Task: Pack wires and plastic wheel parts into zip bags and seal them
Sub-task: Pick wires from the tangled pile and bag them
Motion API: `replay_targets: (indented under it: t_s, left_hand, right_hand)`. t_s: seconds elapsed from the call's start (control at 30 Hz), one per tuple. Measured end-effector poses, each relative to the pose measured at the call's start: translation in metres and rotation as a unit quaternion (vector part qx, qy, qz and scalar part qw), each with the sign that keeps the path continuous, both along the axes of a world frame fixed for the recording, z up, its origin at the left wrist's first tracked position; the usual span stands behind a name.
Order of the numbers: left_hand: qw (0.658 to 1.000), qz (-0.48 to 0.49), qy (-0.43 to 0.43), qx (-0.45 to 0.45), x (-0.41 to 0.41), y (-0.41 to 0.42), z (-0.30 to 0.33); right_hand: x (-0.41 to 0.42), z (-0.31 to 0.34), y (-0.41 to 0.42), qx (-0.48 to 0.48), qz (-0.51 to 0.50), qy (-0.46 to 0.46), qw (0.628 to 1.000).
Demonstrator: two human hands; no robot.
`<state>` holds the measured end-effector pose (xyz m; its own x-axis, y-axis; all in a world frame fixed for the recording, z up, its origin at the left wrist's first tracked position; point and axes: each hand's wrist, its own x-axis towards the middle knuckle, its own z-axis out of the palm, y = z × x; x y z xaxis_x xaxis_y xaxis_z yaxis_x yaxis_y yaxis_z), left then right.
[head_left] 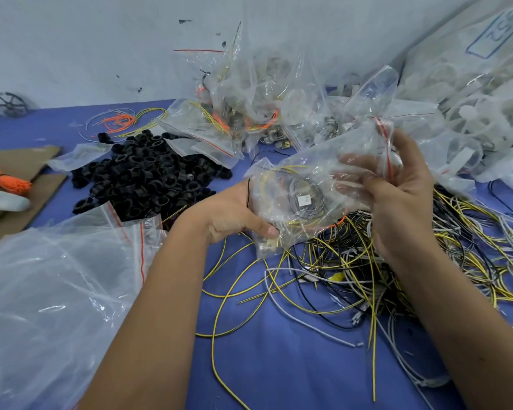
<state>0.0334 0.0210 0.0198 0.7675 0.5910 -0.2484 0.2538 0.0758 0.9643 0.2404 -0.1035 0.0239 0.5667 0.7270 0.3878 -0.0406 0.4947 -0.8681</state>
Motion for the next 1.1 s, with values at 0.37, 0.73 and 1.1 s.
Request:
replay_targets:
  t_s: [0.37, 0.73, 1.1]
  left_hand:
    - [0.994, 0.105, -0.008, 0.041, -0.008, 0.013, -0.005]
    - [0.992, 0.120, 0.018, 0.043, -0.013, 0.017, -0.005]
    - [0.835, 0.339, 0.219, 0.374, -0.010, 0.018, 0.036]
  right_hand:
    - [-0.001, 0.009, -0.005, 0.016, -0.055, 0.068, 0.996]
    - [0.001, 0.010, -0.007, -0.042, -0.081, 0.058, 0.994]
    - [0.008, 0.013, -0.009, -0.093, -0.159, -0.062, 0.981]
